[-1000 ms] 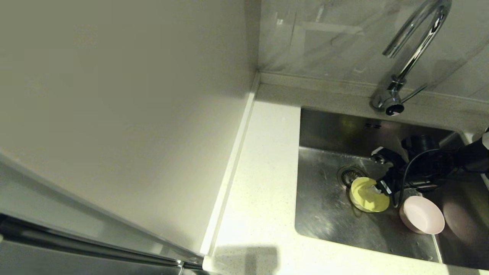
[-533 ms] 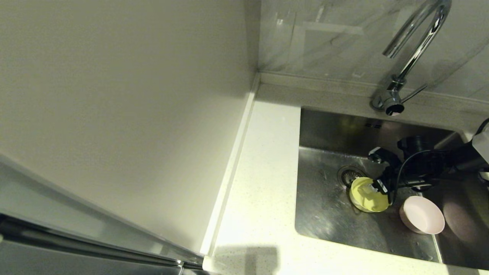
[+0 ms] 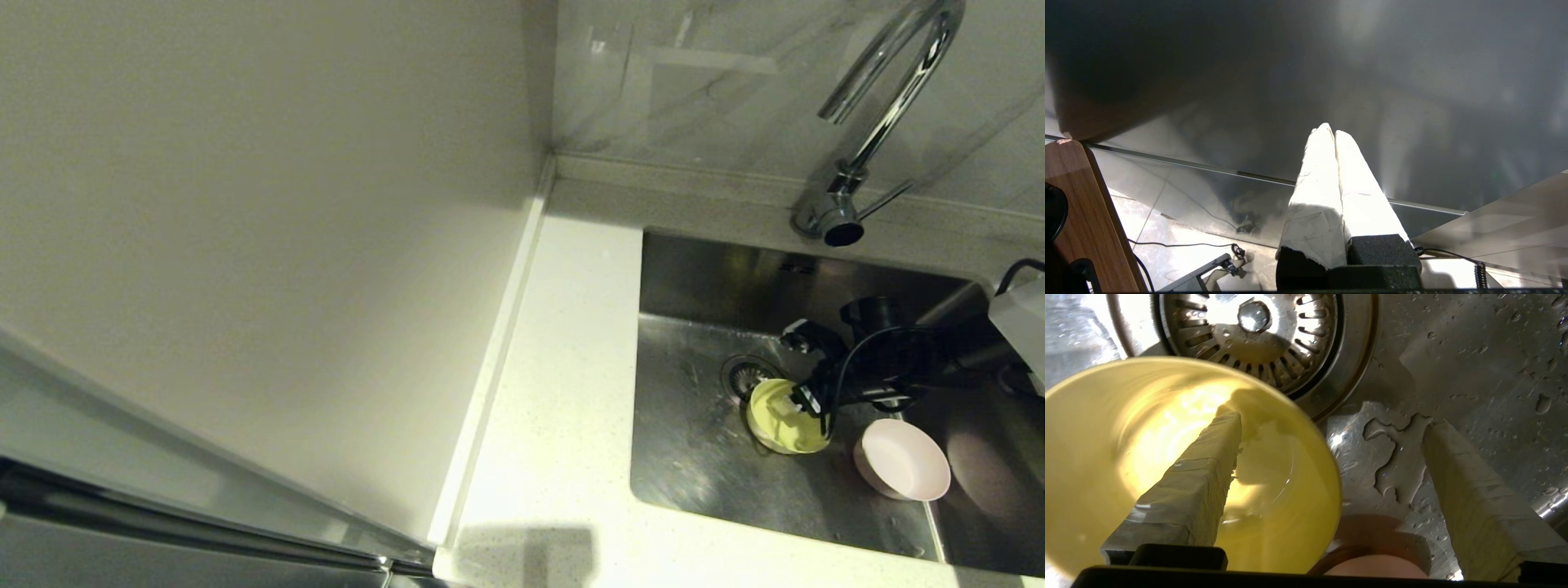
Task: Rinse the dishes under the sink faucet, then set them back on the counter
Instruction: Put a bowl back to the table from the sink
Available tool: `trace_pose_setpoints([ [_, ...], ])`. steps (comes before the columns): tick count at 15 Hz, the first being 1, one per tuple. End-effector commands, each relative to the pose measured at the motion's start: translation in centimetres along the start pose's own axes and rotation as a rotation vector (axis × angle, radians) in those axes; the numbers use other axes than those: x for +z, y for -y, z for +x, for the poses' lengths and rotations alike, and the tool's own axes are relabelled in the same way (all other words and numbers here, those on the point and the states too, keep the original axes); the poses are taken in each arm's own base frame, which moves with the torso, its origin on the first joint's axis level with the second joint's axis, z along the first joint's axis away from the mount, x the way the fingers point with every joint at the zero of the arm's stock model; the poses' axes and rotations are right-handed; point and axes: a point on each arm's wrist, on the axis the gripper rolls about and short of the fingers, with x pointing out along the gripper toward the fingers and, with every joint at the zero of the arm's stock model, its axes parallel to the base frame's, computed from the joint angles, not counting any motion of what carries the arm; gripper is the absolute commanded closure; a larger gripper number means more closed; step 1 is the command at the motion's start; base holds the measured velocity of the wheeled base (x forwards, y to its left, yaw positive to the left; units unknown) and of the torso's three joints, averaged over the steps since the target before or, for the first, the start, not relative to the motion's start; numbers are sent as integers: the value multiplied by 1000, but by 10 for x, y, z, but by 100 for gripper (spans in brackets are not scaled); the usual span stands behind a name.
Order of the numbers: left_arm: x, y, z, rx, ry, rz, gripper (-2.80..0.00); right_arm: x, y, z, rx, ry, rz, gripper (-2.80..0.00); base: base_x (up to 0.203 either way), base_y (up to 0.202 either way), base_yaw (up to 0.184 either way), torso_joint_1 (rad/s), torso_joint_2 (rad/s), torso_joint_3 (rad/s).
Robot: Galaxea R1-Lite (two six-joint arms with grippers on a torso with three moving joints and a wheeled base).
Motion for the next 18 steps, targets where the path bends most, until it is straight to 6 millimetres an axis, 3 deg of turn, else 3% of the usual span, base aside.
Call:
trace_pose_setpoints([
  [1, -1, 0, 0, 0, -3, 0, 0, -1, 0, 6, 0, -1, -4, -280, 0, 0, 0, 0, 0, 0],
  [15, -1, 0, 0, 0, -3, 0, 0, 5, 17, -9, -44, 32, 61, -280, 0, 0, 0, 0, 0, 0],
  [16, -1, 0, 0, 0, -3, 0, 0, 2, 18, -8, -41, 25, 63, 0, 0, 0, 0, 0, 0, 0],
  [18, -1, 0, 0, 0, -3, 0, 0, -1, 16, -3, -32, 14, 63, 0, 0, 0, 0, 0, 0, 0],
])
